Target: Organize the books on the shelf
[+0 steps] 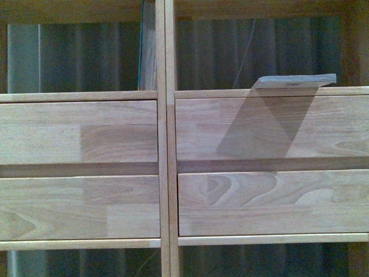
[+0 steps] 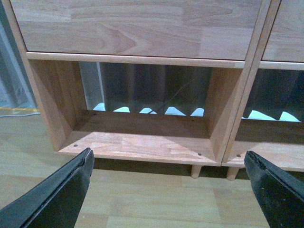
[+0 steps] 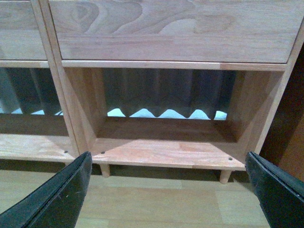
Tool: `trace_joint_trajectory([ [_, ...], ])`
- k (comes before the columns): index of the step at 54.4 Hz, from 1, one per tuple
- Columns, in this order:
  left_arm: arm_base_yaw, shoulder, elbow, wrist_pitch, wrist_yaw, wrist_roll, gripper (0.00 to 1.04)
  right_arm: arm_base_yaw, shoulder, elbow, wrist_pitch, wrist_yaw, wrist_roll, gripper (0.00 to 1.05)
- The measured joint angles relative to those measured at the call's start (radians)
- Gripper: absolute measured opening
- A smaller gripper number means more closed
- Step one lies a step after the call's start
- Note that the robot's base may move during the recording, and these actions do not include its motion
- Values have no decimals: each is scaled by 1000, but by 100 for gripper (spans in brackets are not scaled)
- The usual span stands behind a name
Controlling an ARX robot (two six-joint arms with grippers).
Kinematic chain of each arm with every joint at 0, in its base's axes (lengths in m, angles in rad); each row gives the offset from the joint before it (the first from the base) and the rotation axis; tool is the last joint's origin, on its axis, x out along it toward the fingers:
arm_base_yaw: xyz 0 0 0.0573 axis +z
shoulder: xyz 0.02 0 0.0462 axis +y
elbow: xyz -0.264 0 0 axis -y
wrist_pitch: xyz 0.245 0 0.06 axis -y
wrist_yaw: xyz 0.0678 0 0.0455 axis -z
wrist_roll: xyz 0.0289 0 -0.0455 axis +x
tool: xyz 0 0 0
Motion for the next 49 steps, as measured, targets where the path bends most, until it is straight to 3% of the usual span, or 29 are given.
trace_joint_trajectory([
  [49, 0, 0, 0, 0, 0, 0, 98, 0, 0, 0, 0, 0, 0, 98],
])
